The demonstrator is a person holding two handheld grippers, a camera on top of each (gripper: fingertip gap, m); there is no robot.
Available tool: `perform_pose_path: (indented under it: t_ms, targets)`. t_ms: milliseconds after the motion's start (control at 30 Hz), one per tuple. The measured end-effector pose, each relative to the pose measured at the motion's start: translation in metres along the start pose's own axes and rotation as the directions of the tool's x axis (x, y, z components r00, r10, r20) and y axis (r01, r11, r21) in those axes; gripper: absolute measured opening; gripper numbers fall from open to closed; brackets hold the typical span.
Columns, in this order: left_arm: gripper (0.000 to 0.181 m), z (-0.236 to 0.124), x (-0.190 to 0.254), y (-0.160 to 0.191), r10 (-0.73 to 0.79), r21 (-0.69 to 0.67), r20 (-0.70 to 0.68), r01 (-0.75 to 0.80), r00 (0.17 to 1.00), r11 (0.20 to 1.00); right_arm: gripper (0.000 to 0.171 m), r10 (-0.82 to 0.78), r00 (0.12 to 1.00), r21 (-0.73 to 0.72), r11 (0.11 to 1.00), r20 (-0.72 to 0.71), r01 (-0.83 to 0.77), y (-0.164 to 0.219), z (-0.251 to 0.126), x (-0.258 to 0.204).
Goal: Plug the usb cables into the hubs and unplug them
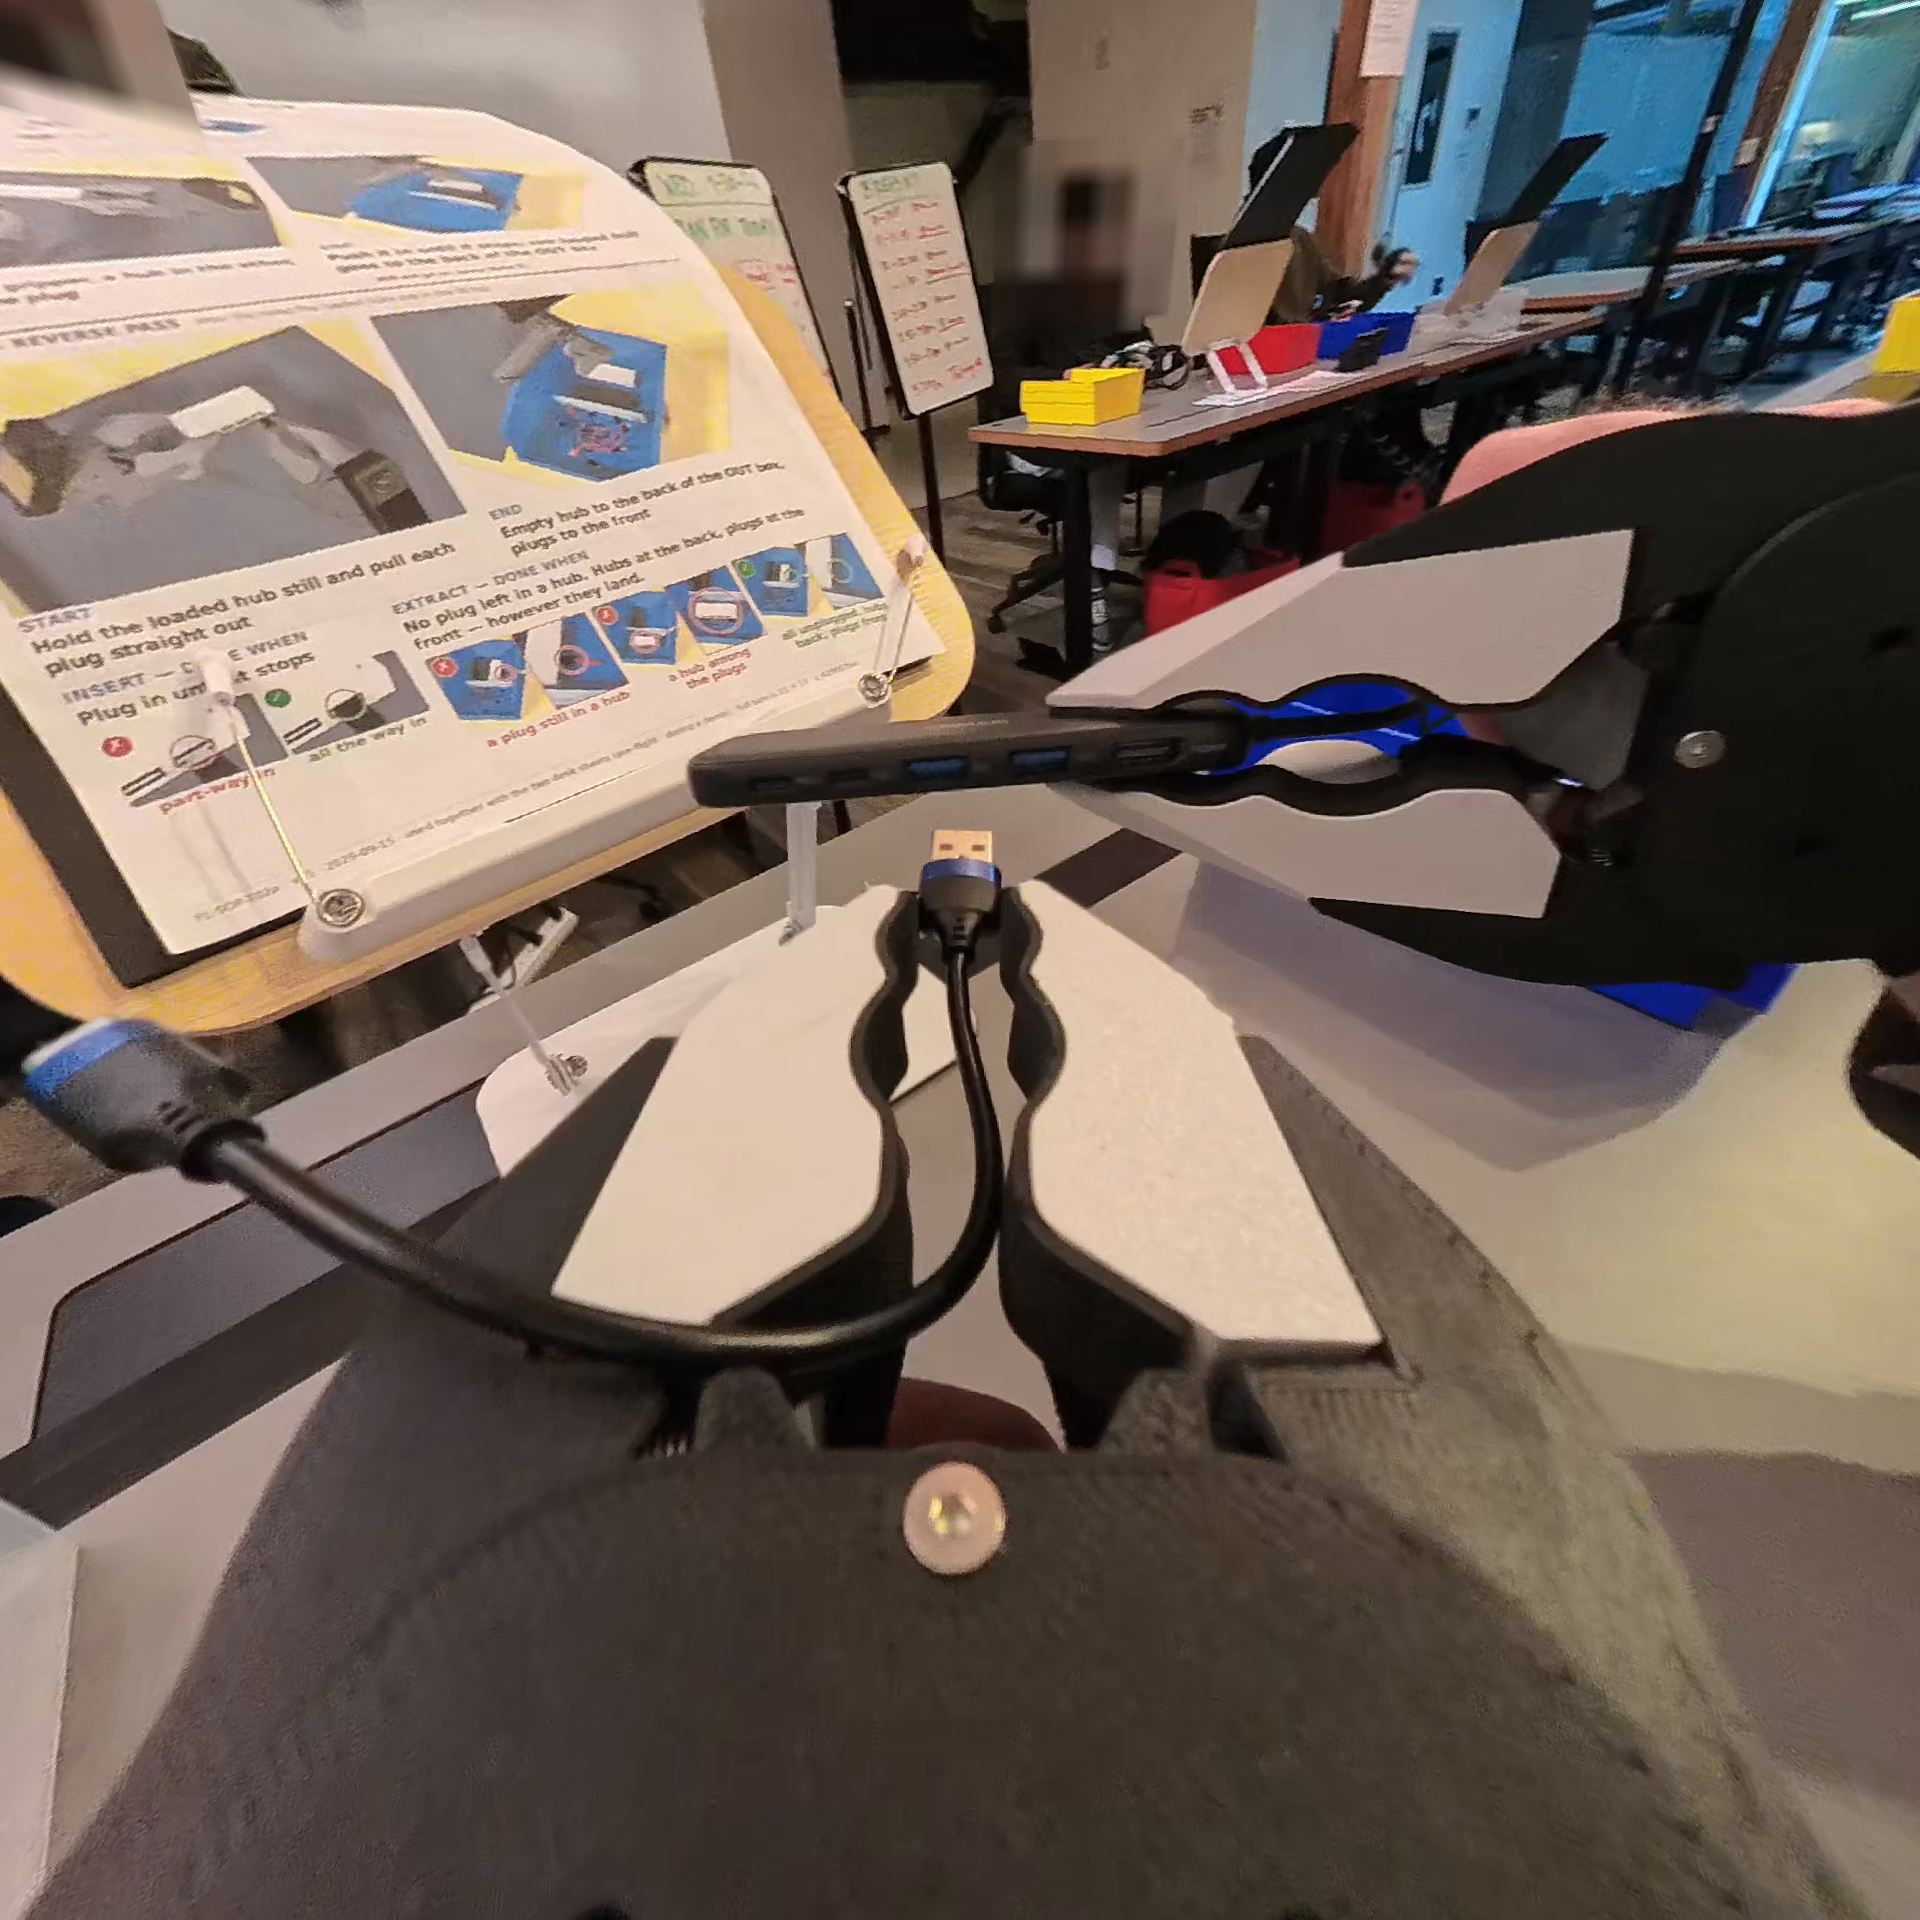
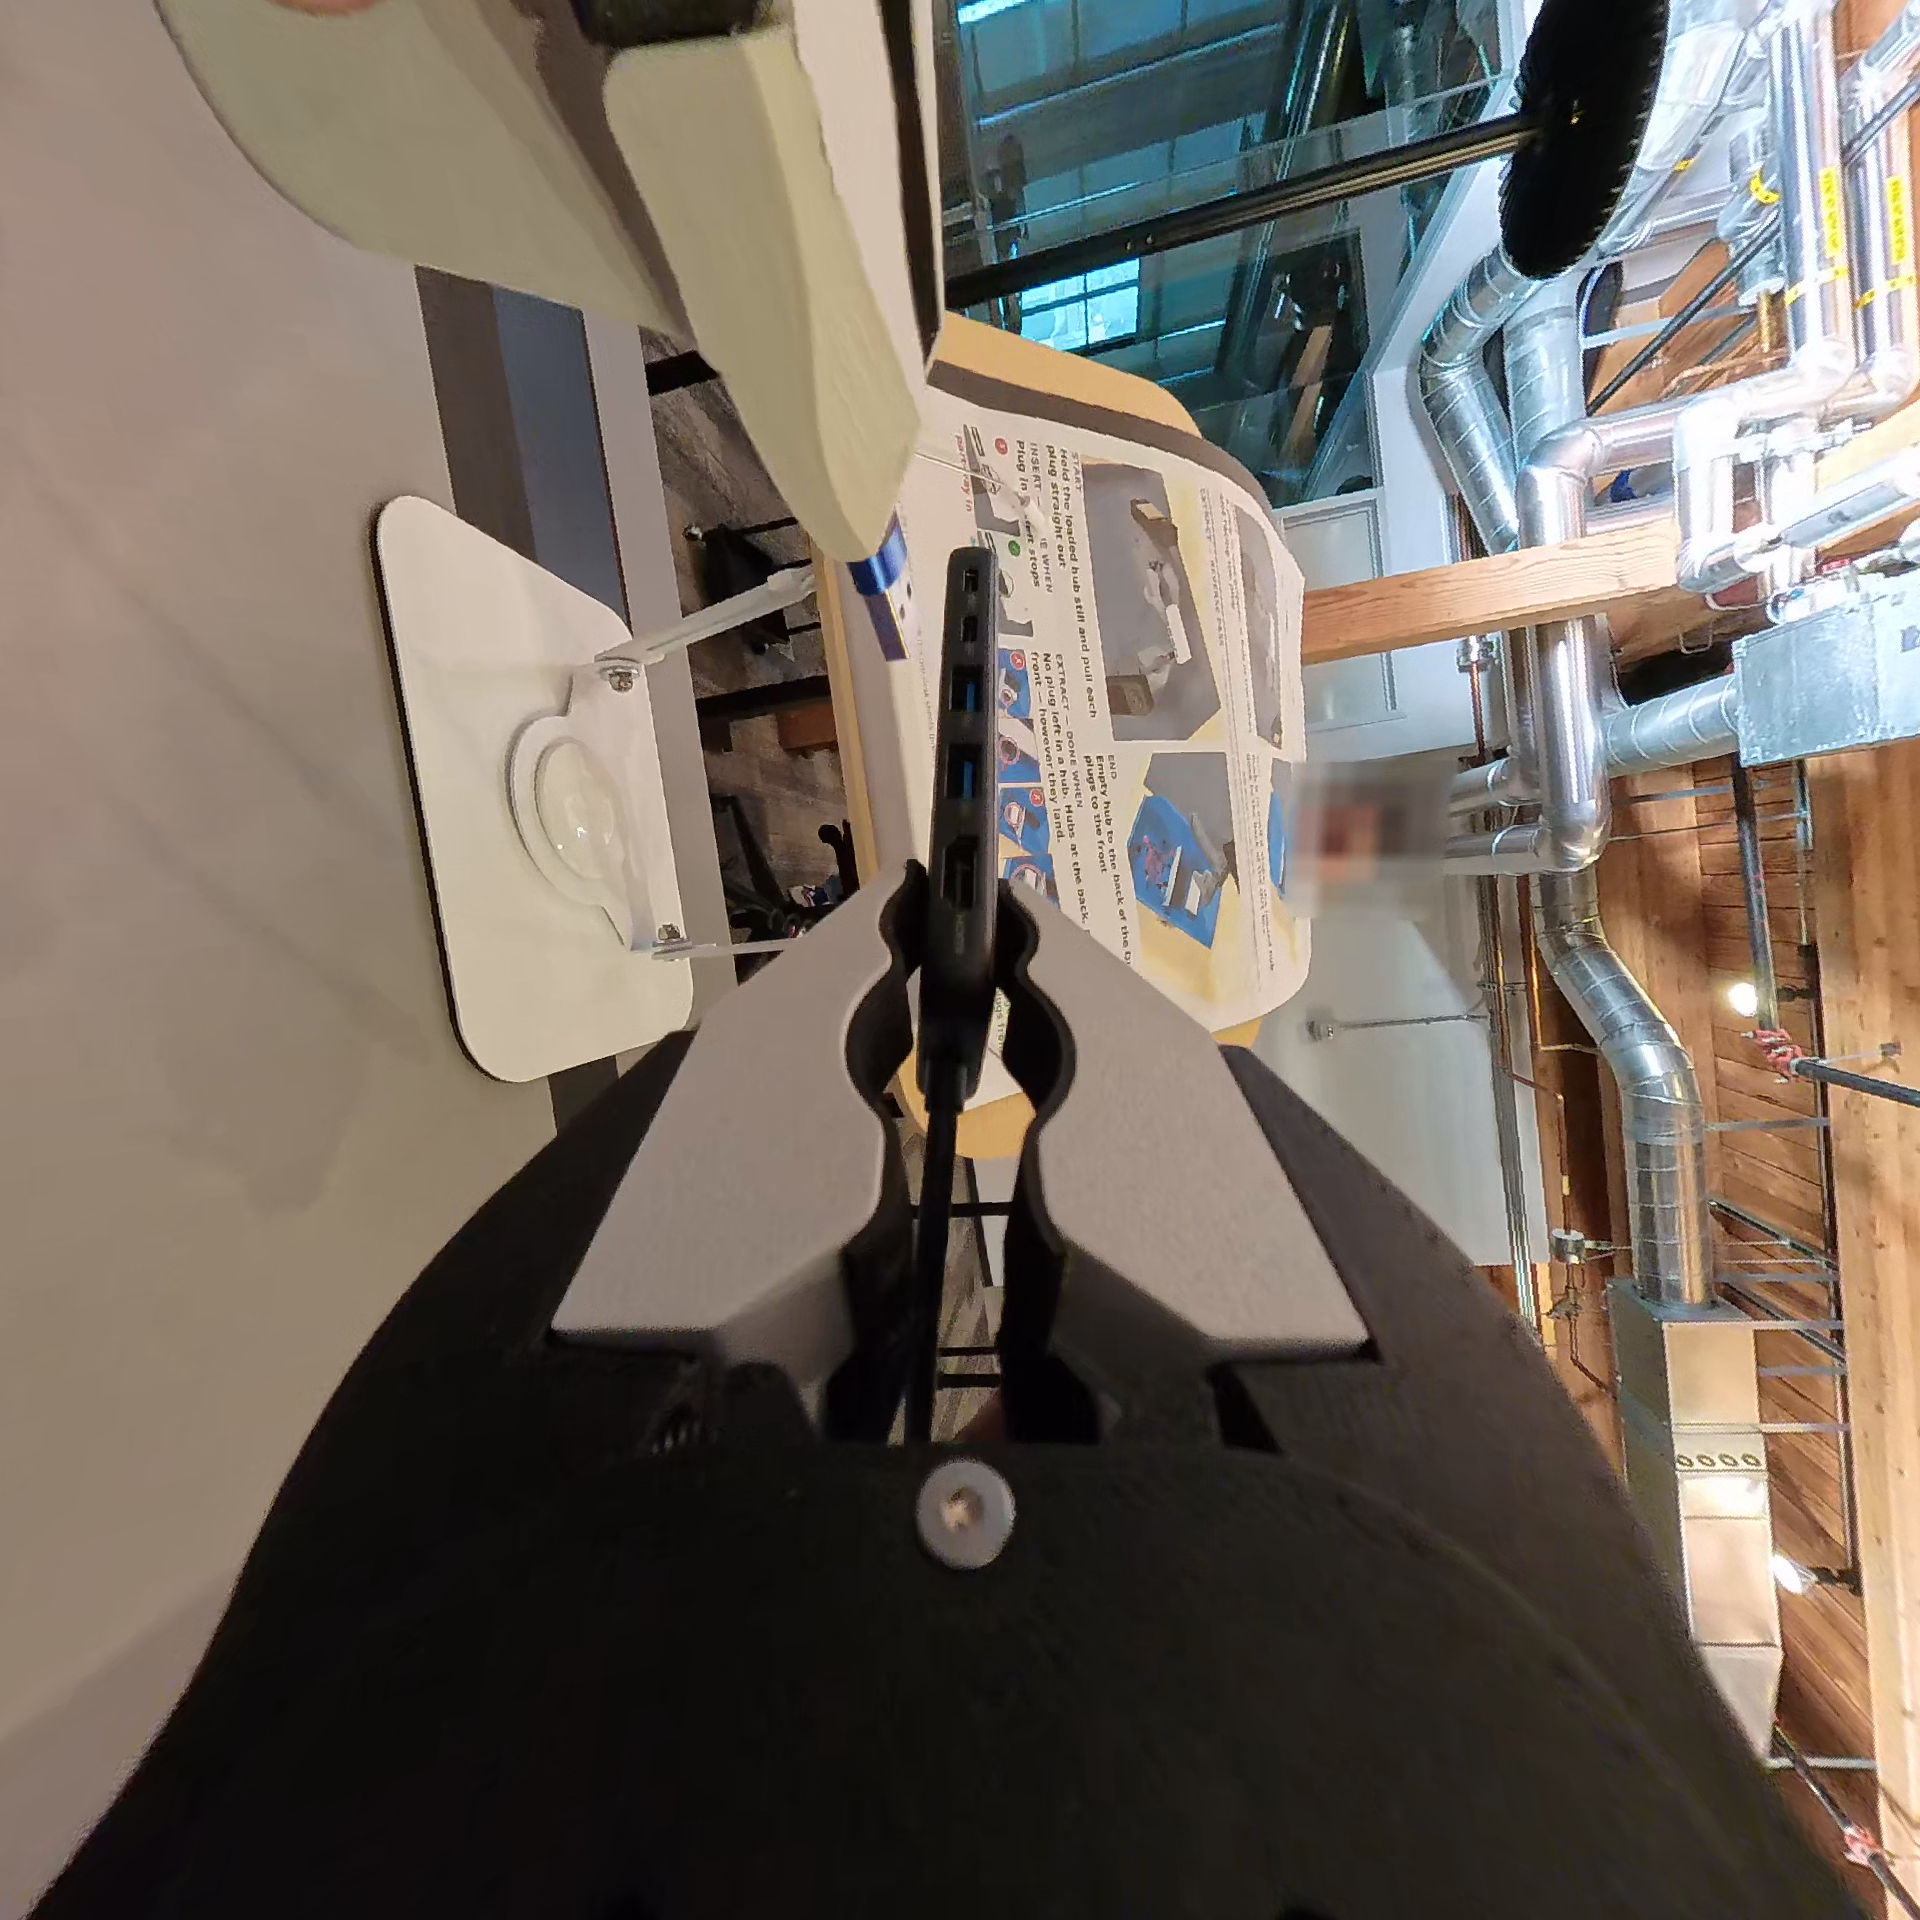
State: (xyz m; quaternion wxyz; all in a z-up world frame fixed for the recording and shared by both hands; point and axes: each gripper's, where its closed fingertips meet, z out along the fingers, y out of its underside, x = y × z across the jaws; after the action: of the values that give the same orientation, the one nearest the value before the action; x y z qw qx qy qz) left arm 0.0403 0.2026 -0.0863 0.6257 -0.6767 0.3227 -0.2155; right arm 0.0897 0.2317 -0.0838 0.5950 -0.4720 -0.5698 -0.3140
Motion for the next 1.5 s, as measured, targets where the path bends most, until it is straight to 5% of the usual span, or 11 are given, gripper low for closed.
perform_pose_path:
  t_ms: [1500]
  targets:
    - [0.015,-0.006,0.013,-0.004,0.025,-0.036,-0.125,-0.03,0.992,0.999,0.009,-0.095,0.995,-0.033,0.995,-0.016,0.095,-0.004,0.0,-0.006]
